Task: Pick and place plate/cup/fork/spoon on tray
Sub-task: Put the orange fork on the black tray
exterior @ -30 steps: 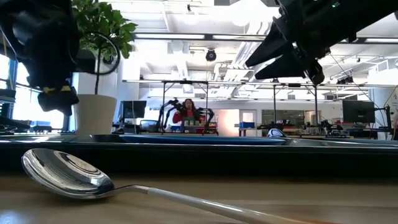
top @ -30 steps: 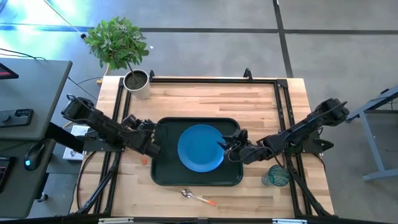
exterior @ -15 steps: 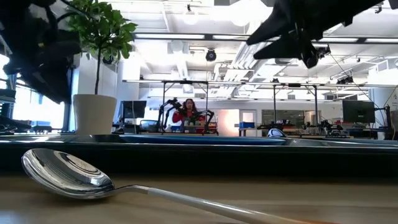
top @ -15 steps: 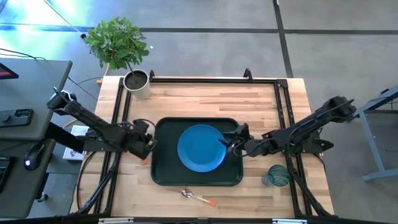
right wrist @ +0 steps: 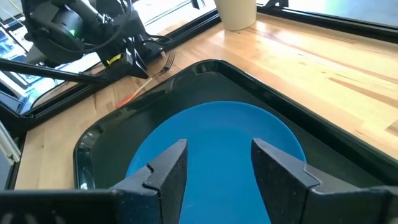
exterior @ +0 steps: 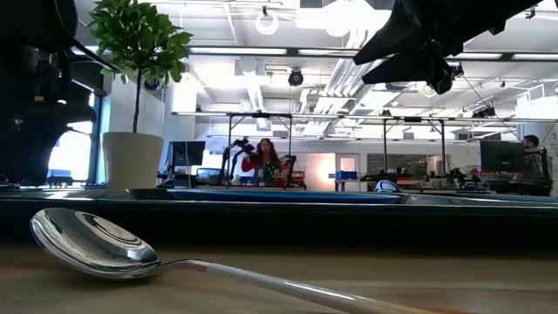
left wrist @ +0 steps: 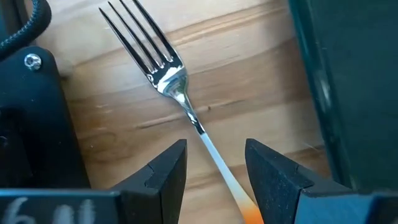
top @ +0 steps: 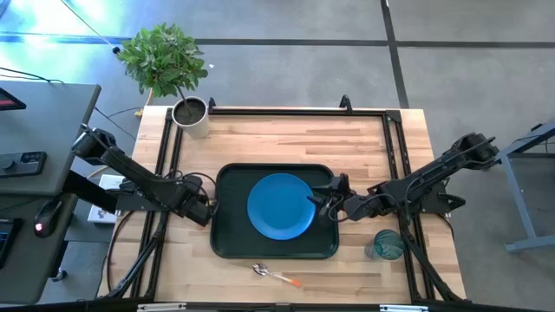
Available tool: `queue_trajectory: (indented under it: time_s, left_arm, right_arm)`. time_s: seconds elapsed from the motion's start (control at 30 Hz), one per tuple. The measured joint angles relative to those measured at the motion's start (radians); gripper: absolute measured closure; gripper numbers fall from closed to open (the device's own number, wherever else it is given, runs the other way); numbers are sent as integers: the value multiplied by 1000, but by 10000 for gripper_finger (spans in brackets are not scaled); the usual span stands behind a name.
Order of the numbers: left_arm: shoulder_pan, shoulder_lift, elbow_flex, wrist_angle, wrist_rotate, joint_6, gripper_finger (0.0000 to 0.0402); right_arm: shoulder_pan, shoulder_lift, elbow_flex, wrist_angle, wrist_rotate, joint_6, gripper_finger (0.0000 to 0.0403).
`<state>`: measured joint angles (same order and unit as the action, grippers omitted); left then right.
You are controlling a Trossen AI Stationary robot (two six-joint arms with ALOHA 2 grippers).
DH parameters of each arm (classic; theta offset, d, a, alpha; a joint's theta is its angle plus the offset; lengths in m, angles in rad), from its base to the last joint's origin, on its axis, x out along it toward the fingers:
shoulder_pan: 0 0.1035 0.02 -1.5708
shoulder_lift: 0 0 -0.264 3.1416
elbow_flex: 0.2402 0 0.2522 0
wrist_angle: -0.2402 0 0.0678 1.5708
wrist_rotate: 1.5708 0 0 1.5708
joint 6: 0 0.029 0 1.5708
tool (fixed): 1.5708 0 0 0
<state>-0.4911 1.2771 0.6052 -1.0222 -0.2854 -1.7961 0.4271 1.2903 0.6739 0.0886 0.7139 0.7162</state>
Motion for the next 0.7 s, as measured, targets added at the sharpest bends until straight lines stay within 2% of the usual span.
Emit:
queue_trajectory:
  time_s: [0.37, 0.53, 0.7]
  left_arm:
    - [7, 104, 0, 4, 18, 29, 252]
    - [21, 155, 0, 14, 25, 35, 280]
    - [37, 215, 5, 65, 18, 104, 316]
  right_arm:
    - [-2, 0, 0, 0, 0, 1, 234]
    - [-1, 0, 0, 1, 0, 9, 234]
    - [-1, 0, 0, 1, -9, 17, 234]
